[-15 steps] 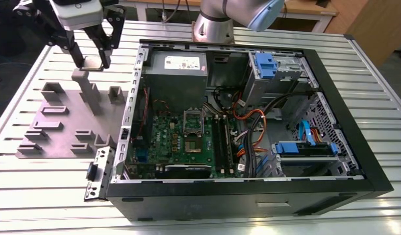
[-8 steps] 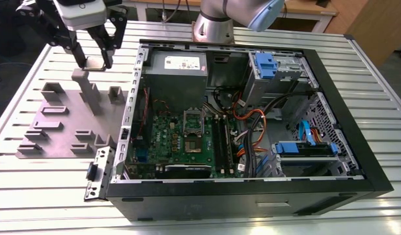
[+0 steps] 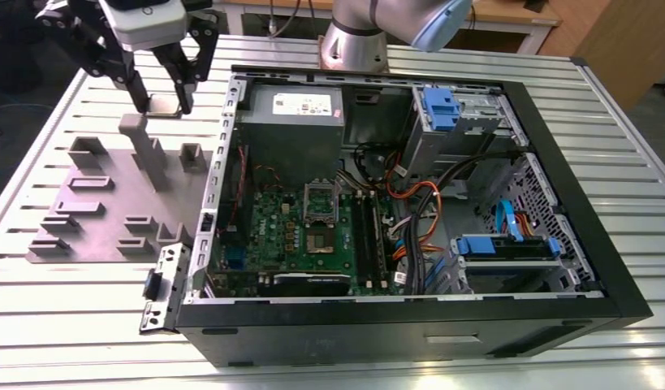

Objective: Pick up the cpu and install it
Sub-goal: 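Pick up the cpu and move it towards the insertion slot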

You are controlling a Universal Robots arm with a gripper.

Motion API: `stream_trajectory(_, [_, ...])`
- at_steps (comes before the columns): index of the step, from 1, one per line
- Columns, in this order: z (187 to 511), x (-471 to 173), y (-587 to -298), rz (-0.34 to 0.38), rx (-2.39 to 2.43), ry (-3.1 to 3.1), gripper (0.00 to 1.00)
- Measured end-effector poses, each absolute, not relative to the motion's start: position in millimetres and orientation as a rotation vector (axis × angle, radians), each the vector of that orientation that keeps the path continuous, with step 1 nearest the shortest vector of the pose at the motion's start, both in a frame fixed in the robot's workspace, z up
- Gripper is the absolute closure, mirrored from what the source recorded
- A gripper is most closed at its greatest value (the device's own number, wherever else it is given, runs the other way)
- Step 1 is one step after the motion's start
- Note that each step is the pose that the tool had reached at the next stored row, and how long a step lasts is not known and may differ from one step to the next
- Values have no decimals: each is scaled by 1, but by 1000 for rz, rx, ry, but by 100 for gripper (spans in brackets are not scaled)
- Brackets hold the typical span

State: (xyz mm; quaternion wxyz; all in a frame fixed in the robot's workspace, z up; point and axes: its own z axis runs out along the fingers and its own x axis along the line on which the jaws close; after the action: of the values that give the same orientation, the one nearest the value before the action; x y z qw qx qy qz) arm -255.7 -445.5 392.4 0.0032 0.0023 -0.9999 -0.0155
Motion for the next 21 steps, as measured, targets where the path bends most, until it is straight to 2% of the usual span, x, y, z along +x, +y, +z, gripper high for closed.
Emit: stream_trajectory(21, [392,-238,-445,-49,7,-3135,53])
